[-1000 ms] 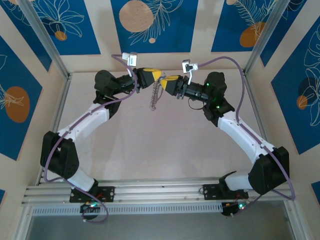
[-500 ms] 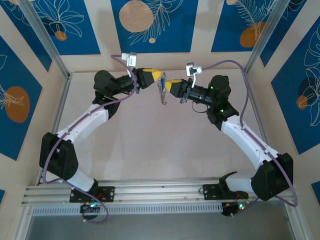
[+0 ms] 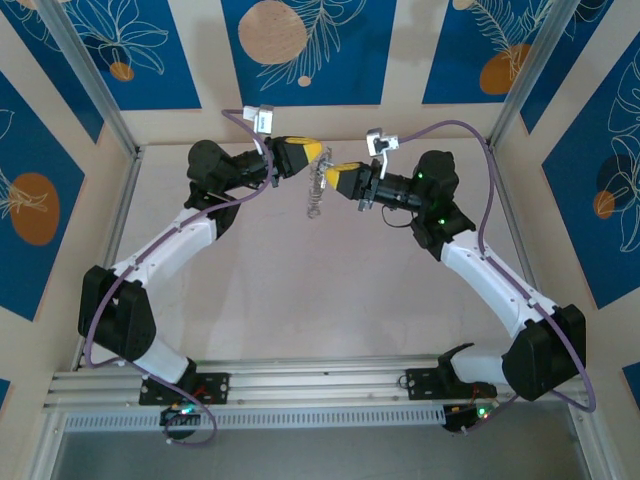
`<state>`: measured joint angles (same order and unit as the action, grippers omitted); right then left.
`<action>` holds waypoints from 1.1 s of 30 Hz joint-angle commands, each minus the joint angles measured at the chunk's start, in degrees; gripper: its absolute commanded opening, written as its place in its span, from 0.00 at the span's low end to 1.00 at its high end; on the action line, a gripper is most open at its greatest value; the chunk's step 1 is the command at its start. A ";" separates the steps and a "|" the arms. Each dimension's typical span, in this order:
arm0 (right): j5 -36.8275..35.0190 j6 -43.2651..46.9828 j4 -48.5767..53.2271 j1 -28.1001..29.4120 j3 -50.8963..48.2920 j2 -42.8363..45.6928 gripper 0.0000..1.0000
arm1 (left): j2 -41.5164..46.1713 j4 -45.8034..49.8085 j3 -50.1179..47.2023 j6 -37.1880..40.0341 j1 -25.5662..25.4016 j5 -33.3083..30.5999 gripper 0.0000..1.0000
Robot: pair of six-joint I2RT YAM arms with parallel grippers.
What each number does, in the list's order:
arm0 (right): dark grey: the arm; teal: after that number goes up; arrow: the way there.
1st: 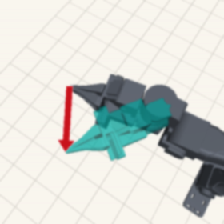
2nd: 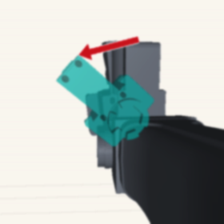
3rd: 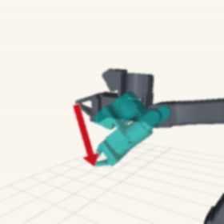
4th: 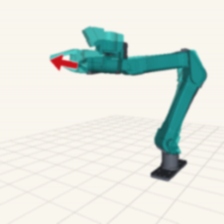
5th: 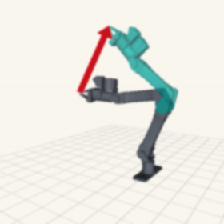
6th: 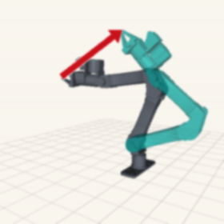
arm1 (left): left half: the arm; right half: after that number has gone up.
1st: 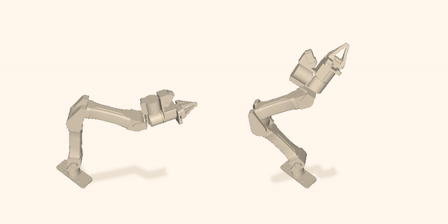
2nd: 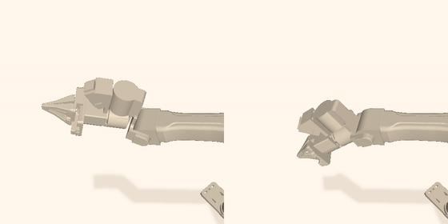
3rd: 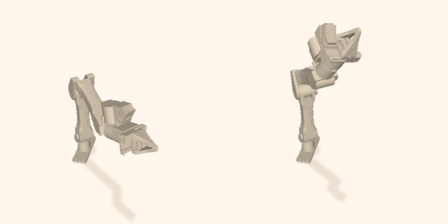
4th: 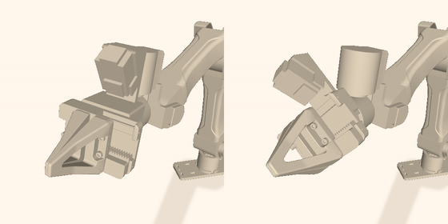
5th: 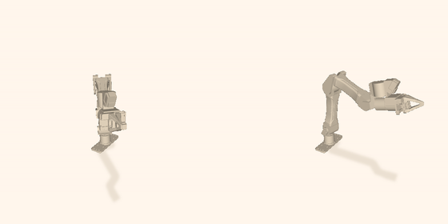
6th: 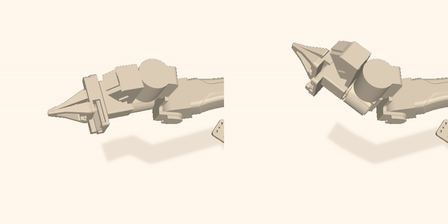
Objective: Put the keys on the keyring
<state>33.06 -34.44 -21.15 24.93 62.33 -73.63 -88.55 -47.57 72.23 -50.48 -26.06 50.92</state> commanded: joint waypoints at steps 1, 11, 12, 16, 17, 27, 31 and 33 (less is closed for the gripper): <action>3.00 2.08 3.13 0.80 2.09 -0.79 0.00 | 2.05 -2.61 -0.33 1.03 -0.48 -0.39 0.00; 3.72 3.58 8.36 -1.87 1.66 1.66 0.26 | 1.89 -3.05 -0.42 0.73 -0.48 -0.18 0.00; 3.17 3.51 8.64 -2.62 1.17 2.55 0.26 | 1.89 -3.05 -0.51 0.73 -0.49 -0.27 0.00; 0.42 1.48 6.55 -5.19 -0.59 5.69 0.27 | 1.64 -4.20 -0.77 -0.11 -0.56 -0.12 0.00; -0.34 0.45 5.39 -5.62 -0.78 6.06 0.27 | 1.48 -4.65 -0.86 -0.39 -0.48 -0.05 0.00; -4.53 -9.23 -8.20 -5.51 2.52 0.96 0.46 | 1.19 -6.86 -1.37 -2.07 -0.61 -0.99 0.00; -4.91 -10.65 -10.73 -3.84 4.69 -2.18 0.46 | 1.15 -7.08 -1.47 -2.42 -0.75 -1.24 0.00; -4.99 -10.83 -11.11 -3.08 5.66 -3.38 0.45 | 1.10 -7.18 -1.47 -2.50 -0.83 -1.32 0.00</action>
<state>29.19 -43.31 -28.29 20.62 65.08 -76.12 -88.55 -50.89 70.87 -52.23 -26.17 50.65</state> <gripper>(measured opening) 0.454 0.047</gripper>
